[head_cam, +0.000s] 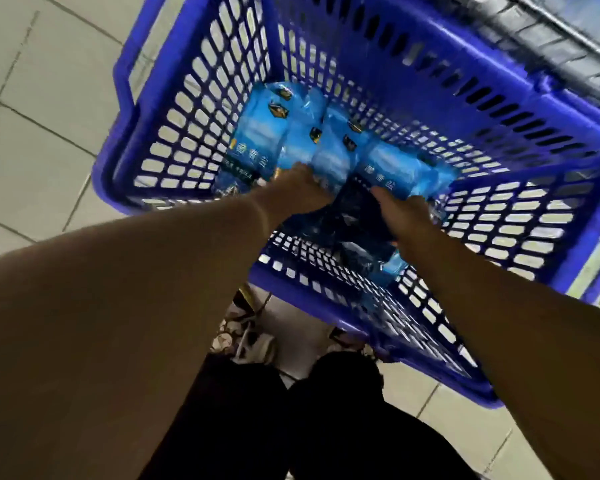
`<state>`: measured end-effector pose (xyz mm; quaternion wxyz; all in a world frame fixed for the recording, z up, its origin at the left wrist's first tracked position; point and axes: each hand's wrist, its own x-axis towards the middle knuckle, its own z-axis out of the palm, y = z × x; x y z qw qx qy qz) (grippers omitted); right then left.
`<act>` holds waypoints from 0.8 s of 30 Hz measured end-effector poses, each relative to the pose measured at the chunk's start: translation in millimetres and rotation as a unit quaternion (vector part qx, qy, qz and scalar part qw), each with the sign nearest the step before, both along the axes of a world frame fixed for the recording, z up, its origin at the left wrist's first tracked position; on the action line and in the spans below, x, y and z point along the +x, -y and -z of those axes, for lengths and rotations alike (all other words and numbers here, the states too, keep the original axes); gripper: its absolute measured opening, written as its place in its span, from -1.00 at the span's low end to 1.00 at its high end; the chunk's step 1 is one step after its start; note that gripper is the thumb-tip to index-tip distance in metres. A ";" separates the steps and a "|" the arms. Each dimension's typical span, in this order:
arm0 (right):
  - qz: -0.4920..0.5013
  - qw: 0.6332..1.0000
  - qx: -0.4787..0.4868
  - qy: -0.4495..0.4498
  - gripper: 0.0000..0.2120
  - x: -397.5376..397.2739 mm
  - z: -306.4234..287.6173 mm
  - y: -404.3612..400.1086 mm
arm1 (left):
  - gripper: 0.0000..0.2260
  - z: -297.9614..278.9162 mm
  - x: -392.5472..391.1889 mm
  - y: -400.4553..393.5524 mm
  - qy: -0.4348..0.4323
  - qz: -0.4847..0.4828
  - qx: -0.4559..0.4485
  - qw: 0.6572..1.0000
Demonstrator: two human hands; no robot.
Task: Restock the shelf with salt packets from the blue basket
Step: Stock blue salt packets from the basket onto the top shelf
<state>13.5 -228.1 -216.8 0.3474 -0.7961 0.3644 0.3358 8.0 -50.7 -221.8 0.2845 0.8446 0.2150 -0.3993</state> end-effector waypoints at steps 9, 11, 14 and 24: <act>0.153 0.986 0.044 0.056 -0.46 12.6 33.5 -13.6 | -0.42 31.6 -2.2 9.6 0.006 -0.049 0.018 0.999; 0.190 0.976 0.076 0.080 -0.82 12.8 26.0 -15.6 | -0.56 31.1 -7.7 9.3 0.017 -0.042 0.010 0.999; 0.222 0.966 0.114 0.065 -0.86 4.8 5.4 -8.0 | -0.65 19.8 -25.9 10.6 0.017 -0.021 0.014 1.000; 0.333 0.835 0.434 -0.061 -0.54 -77.5 -208.8 53.6 | -0.77 -175.5 -33.3 -21.7 -0.039 -0.388 -0.341 0.856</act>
